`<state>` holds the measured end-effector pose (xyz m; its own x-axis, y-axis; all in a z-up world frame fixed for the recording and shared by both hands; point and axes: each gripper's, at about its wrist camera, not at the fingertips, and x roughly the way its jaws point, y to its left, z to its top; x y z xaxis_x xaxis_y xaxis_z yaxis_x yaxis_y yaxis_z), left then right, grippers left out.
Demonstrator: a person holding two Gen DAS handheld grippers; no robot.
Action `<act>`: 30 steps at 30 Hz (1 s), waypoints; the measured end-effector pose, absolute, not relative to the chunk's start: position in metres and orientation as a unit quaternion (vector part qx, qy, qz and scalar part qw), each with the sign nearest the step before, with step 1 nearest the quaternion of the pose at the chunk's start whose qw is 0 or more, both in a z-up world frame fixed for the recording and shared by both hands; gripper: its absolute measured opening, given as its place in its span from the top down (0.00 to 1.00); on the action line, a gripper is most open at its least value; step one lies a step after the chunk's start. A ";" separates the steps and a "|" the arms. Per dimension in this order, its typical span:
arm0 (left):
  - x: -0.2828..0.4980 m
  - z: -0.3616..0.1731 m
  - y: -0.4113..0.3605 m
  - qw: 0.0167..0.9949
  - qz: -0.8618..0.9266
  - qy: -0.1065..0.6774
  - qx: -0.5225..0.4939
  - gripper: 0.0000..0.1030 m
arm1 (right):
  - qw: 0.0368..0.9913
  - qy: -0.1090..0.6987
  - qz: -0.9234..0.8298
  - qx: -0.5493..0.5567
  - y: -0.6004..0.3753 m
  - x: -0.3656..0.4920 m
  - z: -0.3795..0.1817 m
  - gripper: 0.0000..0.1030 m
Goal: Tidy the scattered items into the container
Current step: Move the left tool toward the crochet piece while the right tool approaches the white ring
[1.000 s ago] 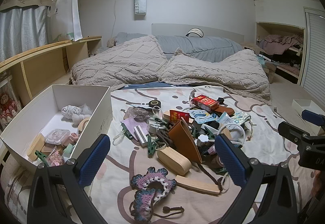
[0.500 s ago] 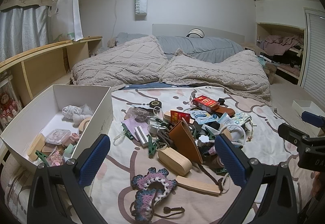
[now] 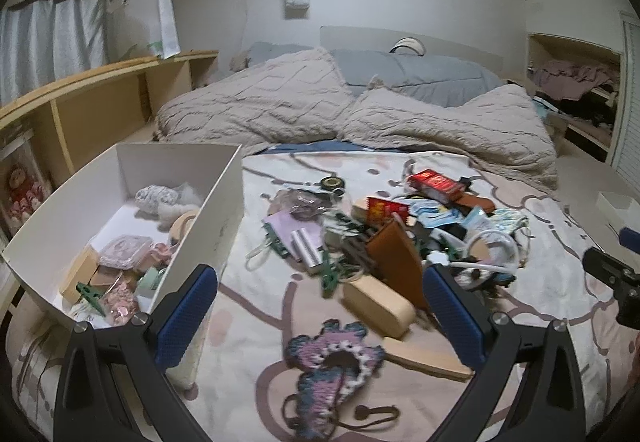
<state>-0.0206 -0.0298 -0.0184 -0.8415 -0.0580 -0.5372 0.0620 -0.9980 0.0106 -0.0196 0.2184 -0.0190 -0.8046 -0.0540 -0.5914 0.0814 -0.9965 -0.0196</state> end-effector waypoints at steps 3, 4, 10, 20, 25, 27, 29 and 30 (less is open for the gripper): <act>-0.023 -0.021 -0.039 0.045 -0.958 0.006 0.283 0.00 | 0.031 0.019 -0.947 0.319 0.223 -0.023 -0.024 0.00; -0.024 -0.022 -0.042 0.048 -0.957 0.008 0.285 0.00 | 0.030 0.018 -0.946 0.321 0.224 -0.023 -0.026 0.00; -0.029 -0.031 -0.051 0.052 -0.951 0.016 0.303 0.00 | 0.028 0.012 -0.939 0.343 0.230 -0.030 -0.038 0.00; -0.024 -0.062 -0.037 0.023 -0.937 -0.007 0.348 0.00 | 0.040 0.010 -0.918 0.394 0.228 -0.037 -0.070 0.00; -0.016 -0.084 -0.028 0.009 -0.928 -0.030 0.372 0.00 | 0.046 0.006 -0.909 0.414 0.226 -0.039 -0.081 0.00; -0.014 -0.089 -0.027 0.005 -0.924 -0.036 0.380 0.00 | 0.045 0.009 -0.906 0.421 0.225 -0.039 -0.086 0.00; -0.012 -0.094 -0.027 0.002 -0.922 -0.039 0.386 0.00 | 0.045 0.012 -0.902 0.428 0.223 -0.037 -0.091 0.00; -0.012 -0.095 -0.028 0.002 -0.921 -0.037 0.388 0.00 | 0.046 0.013 -0.901 0.431 0.223 -0.037 -0.093 0.00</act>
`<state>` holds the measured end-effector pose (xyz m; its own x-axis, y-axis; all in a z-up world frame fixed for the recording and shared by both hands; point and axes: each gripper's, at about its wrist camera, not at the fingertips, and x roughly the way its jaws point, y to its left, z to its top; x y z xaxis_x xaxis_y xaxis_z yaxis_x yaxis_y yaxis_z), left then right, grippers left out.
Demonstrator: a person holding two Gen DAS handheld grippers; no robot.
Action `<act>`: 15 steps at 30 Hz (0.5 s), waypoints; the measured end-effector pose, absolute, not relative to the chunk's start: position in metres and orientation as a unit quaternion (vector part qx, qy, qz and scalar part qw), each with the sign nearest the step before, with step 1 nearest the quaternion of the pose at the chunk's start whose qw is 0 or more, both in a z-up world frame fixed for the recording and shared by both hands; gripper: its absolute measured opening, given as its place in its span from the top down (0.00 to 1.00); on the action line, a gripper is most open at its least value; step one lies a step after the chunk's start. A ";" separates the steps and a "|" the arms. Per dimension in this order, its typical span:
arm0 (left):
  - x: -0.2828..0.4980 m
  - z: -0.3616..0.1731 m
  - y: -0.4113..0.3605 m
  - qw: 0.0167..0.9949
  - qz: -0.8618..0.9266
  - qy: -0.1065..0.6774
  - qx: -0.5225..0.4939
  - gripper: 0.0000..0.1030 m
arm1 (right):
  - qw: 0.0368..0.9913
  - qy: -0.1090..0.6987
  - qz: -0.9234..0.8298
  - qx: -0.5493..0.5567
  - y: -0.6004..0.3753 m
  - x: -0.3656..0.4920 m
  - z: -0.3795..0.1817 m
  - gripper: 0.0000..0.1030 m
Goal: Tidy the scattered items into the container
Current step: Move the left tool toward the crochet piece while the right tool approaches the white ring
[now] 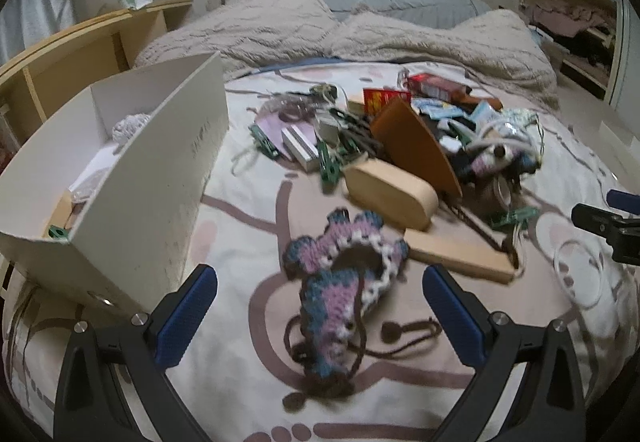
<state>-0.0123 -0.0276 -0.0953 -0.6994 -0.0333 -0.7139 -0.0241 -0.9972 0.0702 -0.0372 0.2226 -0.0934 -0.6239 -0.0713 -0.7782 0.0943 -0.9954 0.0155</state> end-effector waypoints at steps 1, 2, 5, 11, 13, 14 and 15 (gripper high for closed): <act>-0.012 -0.097 -0.029 0.002 -0.920 -0.033 0.390 0.00 | 0.046 0.015 -0.899 0.434 0.222 -0.037 -0.096 0.00; -0.012 -0.098 -0.030 0.000 -0.919 -0.029 0.393 0.00 | 0.047 0.019 -0.897 0.438 0.221 -0.036 -0.099 0.00; -0.012 -0.102 -0.031 -0.016 -0.916 -0.014 0.401 0.00 | 0.049 0.029 -0.893 0.447 0.219 -0.035 -0.107 0.00; -0.014 -0.110 -0.034 -0.026 -0.908 0.007 0.418 0.00 | 0.055 0.037 -0.885 0.461 0.219 -0.030 -0.119 0.00; -0.015 -0.112 -0.036 -0.028 -0.905 0.019 0.424 0.00 | 0.056 0.037 -0.882 0.466 0.221 -0.028 -0.123 0.00; -0.016 -0.114 -0.037 -0.029 -0.903 0.025 0.428 0.00 | 0.057 0.036 -0.881 0.468 0.222 -0.027 -0.124 0.00; -0.018 -0.116 -0.038 -0.028 -0.900 0.032 0.433 0.00 | 0.057 0.035 -0.879 0.471 0.223 -0.026 -0.126 0.00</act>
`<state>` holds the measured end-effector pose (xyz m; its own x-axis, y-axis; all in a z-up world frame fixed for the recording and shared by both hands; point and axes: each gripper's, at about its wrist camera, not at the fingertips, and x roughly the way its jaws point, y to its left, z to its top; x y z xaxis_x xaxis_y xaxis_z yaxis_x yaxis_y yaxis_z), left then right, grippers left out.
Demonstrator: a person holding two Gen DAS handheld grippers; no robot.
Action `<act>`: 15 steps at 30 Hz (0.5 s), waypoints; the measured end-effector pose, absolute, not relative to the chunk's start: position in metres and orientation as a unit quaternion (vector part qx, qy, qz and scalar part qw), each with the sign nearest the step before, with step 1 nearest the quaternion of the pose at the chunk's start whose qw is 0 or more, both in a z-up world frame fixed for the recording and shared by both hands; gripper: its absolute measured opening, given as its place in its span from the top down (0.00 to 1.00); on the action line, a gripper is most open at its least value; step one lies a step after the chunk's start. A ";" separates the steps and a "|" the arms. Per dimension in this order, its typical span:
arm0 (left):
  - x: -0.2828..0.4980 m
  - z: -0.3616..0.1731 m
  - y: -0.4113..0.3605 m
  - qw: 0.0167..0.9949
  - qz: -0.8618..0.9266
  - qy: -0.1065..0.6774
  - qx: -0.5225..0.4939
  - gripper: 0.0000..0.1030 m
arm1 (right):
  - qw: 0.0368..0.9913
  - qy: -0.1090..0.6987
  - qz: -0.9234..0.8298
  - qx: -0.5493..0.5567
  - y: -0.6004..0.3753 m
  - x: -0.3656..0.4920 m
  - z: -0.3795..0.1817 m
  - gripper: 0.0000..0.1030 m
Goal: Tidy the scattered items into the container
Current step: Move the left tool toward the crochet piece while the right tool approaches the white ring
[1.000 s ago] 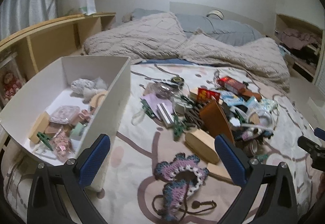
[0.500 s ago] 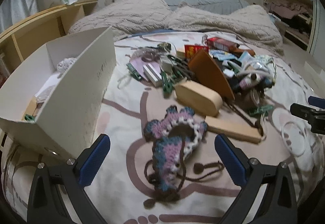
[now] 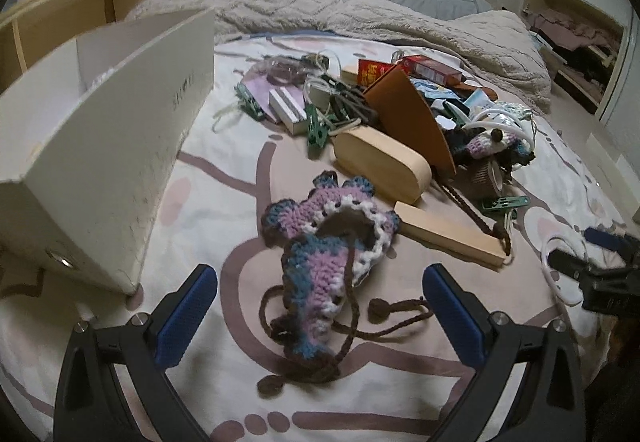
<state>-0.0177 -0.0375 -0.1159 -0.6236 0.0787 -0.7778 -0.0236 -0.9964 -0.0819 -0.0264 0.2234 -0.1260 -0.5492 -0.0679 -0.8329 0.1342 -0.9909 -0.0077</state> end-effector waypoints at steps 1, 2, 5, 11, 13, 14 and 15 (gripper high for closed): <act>-0.018 -0.117 -0.038 0.027 0.898 -0.037 -0.437 0.00 | 0.058 0.034 -0.877 0.475 0.225 -0.025 -0.129 0.00; -0.019 -0.119 -0.038 0.025 0.896 -0.040 -0.441 0.00 | 0.057 0.032 -0.876 0.478 0.226 -0.025 -0.131 0.00; -0.020 -0.121 -0.036 0.024 0.892 -0.046 -0.449 0.00 | 0.061 0.022 -0.873 0.483 0.231 -0.022 -0.137 0.00; -0.018 -0.120 -0.034 0.032 0.898 -0.060 -0.436 0.00 | 0.069 0.014 -0.879 0.471 0.236 -0.016 -0.139 0.00; -0.016 -0.119 -0.034 0.034 0.900 -0.067 -0.430 0.00 | 0.068 0.011 -0.884 0.463 0.239 -0.013 -0.138 0.00; -0.015 -0.118 -0.033 0.034 0.901 -0.069 -0.426 0.00 | 0.066 0.010 -0.886 0.459 0.240 -0.011 -0.137 0.00; -0.014 -0.116 -0.033 0.034 0.902 -0.069 -0.424 0.00 | 0.063 0.009 -0.888 0.456 0.242 -0.011 -0.137 0.00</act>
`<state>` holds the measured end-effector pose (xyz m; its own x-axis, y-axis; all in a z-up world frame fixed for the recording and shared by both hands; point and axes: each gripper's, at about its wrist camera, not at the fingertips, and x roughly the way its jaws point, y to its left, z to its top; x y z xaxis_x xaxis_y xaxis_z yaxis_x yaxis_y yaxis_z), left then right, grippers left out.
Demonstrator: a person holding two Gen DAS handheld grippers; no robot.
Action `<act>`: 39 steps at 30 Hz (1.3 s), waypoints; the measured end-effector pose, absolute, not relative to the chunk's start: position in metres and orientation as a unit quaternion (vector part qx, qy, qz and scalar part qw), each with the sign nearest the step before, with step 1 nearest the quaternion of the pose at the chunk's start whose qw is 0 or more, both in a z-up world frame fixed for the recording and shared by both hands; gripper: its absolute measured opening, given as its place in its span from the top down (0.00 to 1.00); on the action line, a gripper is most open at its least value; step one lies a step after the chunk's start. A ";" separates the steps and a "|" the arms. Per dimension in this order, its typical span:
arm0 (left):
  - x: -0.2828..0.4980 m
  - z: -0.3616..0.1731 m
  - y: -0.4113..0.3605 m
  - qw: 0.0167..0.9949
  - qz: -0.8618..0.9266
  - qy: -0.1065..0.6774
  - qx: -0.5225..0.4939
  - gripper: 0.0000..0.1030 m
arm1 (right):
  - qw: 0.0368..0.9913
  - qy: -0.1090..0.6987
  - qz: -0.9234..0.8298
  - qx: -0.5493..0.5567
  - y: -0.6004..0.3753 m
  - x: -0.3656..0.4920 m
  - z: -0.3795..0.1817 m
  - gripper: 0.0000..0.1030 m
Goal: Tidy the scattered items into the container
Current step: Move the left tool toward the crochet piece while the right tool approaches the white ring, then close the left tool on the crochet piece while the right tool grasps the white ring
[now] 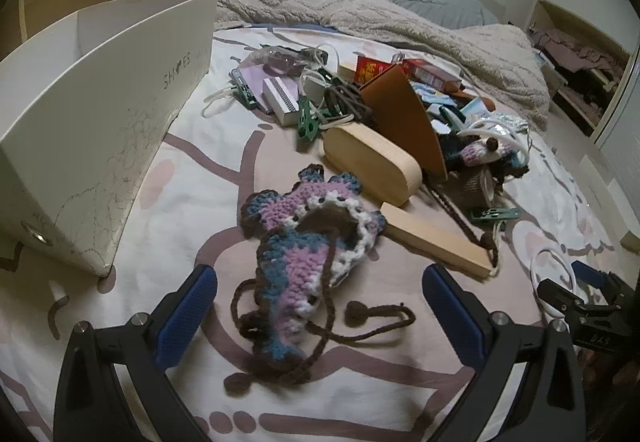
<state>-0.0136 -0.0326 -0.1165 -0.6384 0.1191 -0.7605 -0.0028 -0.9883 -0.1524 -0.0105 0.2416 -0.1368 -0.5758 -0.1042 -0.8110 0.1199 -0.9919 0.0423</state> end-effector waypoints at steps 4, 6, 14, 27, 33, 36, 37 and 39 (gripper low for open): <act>-0.008 -0.112 -0.030 0.037 0.906 -0.063 -0.416 0.00 | 0.059 0.000 -0.890 0.453 0.247 -0.010 -0.137 0.00; -0.008 -0.112 -0.029 0.042 0.906 -0.056 -0.417 0.01 | 0.059 -0.002 -0.890 0.453 0.248 -0.010 -0.139 0.00; -0.013 -0.119 -0.030 0.036 0.904 -0.043 -0.424 0.17 | 0.052 0.008 -0.902 0.428 0.245 -0.002 -0.144 0.00; -0.019 -0.123 -0.026 0.054 0.902 -0.041 -0.426 0.59 | 0.028 0.026 -0.922 0.386 0.236 0.013 -0.150 0.00; -0.016 -0.124 -0.019 0.077 0.901 -0.042 -0.424 0.81 | 0.027 0.024 -0.925 0.379 0.236 0.016 -0.149 0.00; -0.014 -0.123 -0.015 0.091 0.901 -0.045 -0.421 0.85 | 0.032 0.024 -0.924 0.379 0.234 0.016 -0.148 0.00; -0.014 -0.123 -0.014 0.094 0.902 -0.045 -0.420 0.86 | 0.034 0.025 -0.924 0.379 0.233 0.015 -0.148 0.00; -0.013 -0.121 -0.014 0.098 0.902 -0.048 -0.417 0.87 | 0.035 0.029 -0.924 0.379 0.231 0.013 -0.148 0.00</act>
